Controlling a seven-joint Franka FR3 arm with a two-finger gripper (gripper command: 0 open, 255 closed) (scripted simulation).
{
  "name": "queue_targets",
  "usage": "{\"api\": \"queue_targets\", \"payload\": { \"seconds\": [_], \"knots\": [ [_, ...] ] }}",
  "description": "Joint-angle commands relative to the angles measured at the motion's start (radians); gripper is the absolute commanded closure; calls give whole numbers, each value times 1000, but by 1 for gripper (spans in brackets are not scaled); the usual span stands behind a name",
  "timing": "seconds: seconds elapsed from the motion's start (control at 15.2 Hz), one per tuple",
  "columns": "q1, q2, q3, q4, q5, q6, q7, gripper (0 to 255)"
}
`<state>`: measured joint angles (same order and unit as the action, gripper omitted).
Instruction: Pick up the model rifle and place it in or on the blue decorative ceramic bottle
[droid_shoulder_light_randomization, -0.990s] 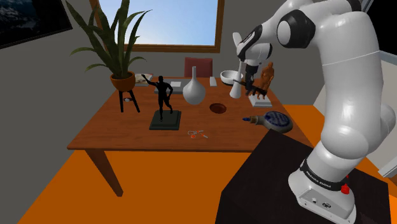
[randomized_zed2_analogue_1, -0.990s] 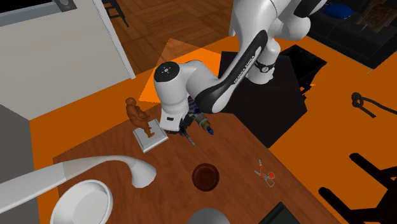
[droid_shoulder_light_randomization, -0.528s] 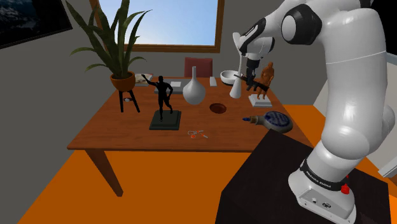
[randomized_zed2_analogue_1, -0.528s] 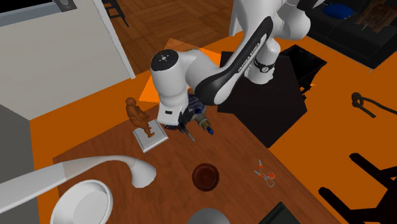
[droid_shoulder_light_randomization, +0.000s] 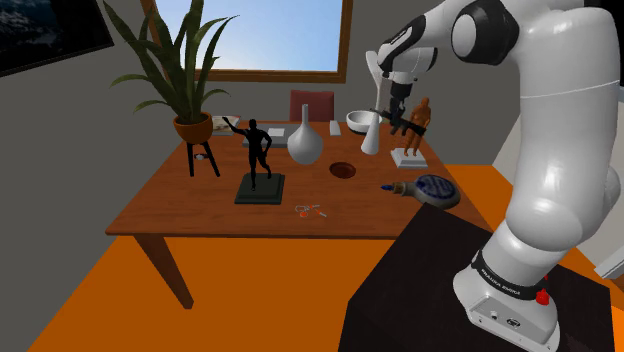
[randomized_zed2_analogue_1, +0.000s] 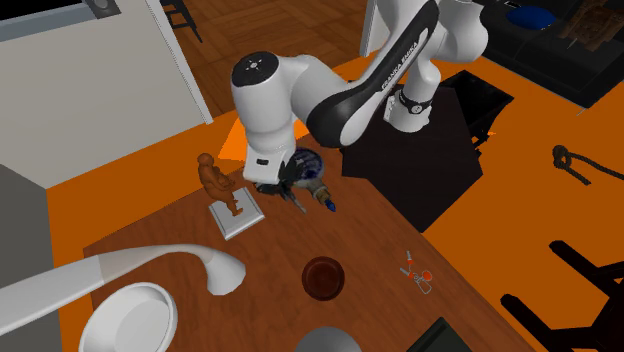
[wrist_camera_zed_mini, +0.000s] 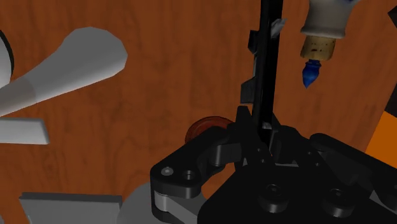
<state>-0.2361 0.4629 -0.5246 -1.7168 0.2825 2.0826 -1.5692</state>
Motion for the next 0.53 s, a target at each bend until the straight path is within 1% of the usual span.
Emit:
{"api": "queue_targets", "payload": {
  "seconds": [0.0,0.46],
  "knots": [
    [5,-53,-17,-68,-19,18,-15,255],
    [13,-267,-91,-337,-124,99,-63,255]
  ]
}}
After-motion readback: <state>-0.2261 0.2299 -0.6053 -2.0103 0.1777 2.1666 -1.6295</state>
